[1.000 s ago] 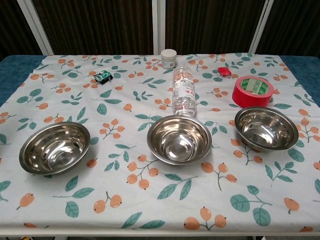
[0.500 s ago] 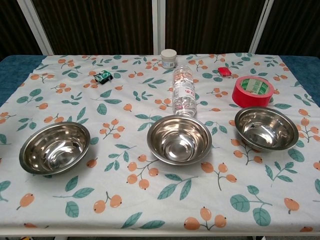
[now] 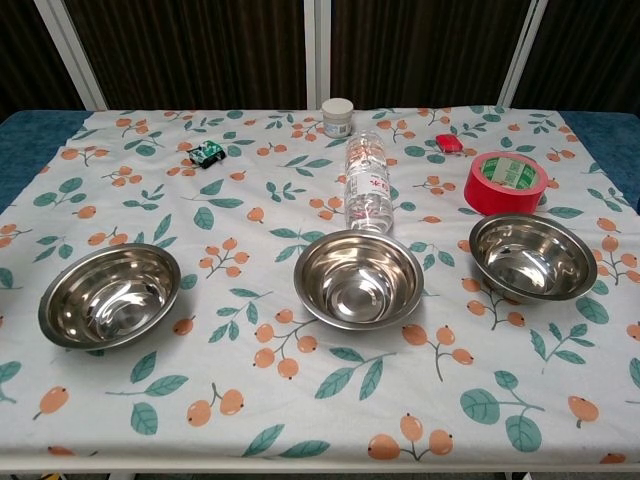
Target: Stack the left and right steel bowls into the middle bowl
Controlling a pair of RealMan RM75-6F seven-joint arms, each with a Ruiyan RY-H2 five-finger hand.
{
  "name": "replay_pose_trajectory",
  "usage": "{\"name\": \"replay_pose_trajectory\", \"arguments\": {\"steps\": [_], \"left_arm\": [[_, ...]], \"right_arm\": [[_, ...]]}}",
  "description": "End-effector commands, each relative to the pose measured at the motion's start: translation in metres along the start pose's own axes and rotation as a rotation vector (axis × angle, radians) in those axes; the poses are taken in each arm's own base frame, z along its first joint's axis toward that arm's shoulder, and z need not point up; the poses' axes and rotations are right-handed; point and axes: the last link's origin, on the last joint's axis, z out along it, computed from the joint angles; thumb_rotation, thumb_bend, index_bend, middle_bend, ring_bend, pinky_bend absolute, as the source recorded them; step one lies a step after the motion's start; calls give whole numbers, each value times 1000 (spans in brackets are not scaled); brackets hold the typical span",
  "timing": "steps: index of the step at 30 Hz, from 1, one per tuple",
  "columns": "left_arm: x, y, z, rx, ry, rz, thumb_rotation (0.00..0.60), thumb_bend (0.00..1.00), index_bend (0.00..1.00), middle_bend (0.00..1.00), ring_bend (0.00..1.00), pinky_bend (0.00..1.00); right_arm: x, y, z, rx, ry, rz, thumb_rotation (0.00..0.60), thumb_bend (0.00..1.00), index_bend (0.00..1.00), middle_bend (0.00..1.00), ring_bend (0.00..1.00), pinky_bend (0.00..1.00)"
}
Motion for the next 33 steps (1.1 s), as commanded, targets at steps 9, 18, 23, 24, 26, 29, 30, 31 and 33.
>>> {"name": "replay_pose_trajectory", "arguments": {"steps": [9, 18, 23, 24, 26, 29, 30, 31, 33], "left_arm": [[-1, -1, -1, -4, -3, -5, 600, 91, 197, 194, 119, 294], [-1, -5, 0, 3, -2, -11, 600, 91, 197, 194, 120, 294], [-3, -8, 1, 12, -9, -16, 600, 91, 197, 194, 120, 294], [-3, -8, 1, 12, -8, -16, 600, 91, 197, 194, 120, 294], [-3, -9, 1, 14, -7, -18, 600, 90, 197, 194, 120, 294], [-4, -11, 2, 18, -8, -20, 600, 91, 197, 194, 120, 294], [-5, -12, 2, 20, -10, -20, 600, 91, 197, 194, 120, 294], [-7, -13, 2, 24, -16, -19, 600, 91, 197, 194, 120, 294], [-8, -15, 2, 28, -19, -17, 600, 90, 198, 194, 120, 294]], "right_arm": [[-15, -37, 31, 106, -38, -30, 600, 112, 356, 365, 932, 1000], [-23, -51, 50, 129, -55, -49, 600, 124, 390, 375, 932, 1000], [-29, -56, 57, 135, -78, -61, 600, 126, 404, 390, 932, 1000], [-29, -57, 58, 136, -77, -62, 600, 127, 411, 398, 932, 1000], [-30, -59, 60, 137, -67, -66, 600, 134, 439, 424, 932, 1000], [-34, -62, 64, 137, -70, -68, 600, 152, 472, 449, 932, 1000], [-35, -63, 65, 138, -73, -70, 600, 161, 477, 451, 932, 1000], [-36, -64, 66, 138, -76, -71, 600, 168, 478, 451, 932, 1000], [-38, -65, 69, 139, -81, -73, 600, 187, 485, 452, 932, 1000]]}}
